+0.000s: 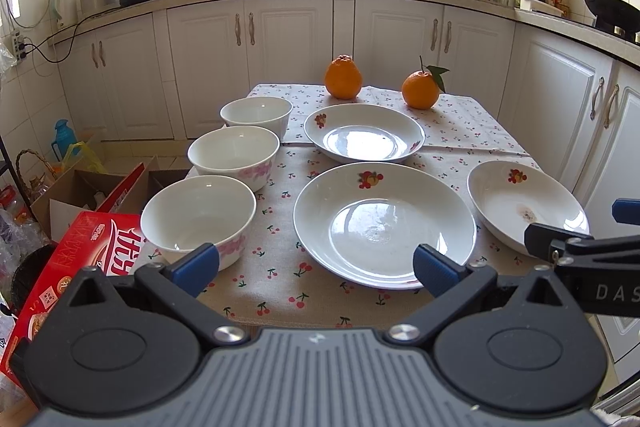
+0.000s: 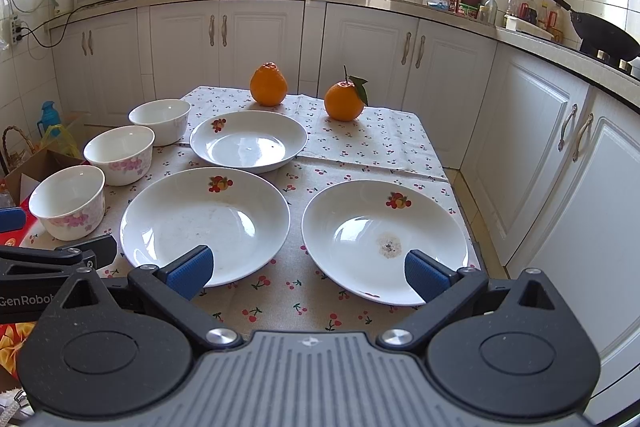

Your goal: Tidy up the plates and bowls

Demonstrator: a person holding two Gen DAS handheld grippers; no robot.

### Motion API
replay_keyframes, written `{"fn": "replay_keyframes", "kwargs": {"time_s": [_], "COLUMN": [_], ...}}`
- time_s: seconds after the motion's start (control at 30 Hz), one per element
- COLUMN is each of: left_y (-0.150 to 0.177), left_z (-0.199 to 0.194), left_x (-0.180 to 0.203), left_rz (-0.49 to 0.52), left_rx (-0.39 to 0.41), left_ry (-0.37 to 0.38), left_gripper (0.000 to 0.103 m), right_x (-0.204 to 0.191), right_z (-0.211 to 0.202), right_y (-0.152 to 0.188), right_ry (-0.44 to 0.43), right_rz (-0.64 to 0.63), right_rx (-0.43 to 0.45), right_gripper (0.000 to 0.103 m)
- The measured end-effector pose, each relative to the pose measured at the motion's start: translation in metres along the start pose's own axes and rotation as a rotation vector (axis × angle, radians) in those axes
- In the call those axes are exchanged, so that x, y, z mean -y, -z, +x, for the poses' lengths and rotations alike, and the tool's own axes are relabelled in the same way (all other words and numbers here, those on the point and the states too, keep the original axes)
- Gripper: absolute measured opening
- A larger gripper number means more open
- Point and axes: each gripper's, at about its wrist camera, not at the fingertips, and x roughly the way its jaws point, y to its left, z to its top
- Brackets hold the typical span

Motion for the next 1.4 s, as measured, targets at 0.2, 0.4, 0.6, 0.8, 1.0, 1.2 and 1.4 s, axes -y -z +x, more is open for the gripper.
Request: {"fn": "replay_keyframes", "kwargs": {"time_s": [0.2,0.4,0.6,0.8,1.0,1.2,1.4], "left_y": [-0.0003,-0.0014,-0.0010,-0.0012,-0.0025,-0.0025,-0.0025], "left_z": [-0.0004,-0.0010,-0.0009,-0.0006,0.0002,0.0001,0.0001], "left_x": [0.0000,-0.0001,-0.0003,-0.0002,-0.0009,-0.0008,-0.0010], "left_rz": [0.001,0.000,0.000,0.000,0.000,0.001,0.001], "left_rx": [0.002,-0.001,-0.001,-0.001,-0.002,-0.002,-0.002], "left_ry": [0.000,0.000,0.000,0.000,-0.002,-0.003,-0.003], "left_gripper": [0.102,0.102,0.102,0.102,0.102,0.102,0.102], "right_x": [-0.0014,-0.0014,-0.0013,-0.0012,-0.0013,-0.0011,-0.0013], "right_z": [-0.0008,-0.0006,-0.0006,-0.0008,-0.0013,-0.0017,-0.0024], "right_y": [0.0012,0.0013,0.0012,0.0007,0.0004,0.0006,0.0005], "right_ry": [0.001,0.003,0.002,0.002,0.003,0.003,0.003], "right_rz": [-0.004,-0.006,-0.006,-0.008,-0.012,-0.013,-0.014], "right_rx": [0.006,0.007,0.007,0.006,0.009,0.011,0.011], "right_gripper": [0.103,0.103,0.103,0.103,0.103,0.103,0.103]}}
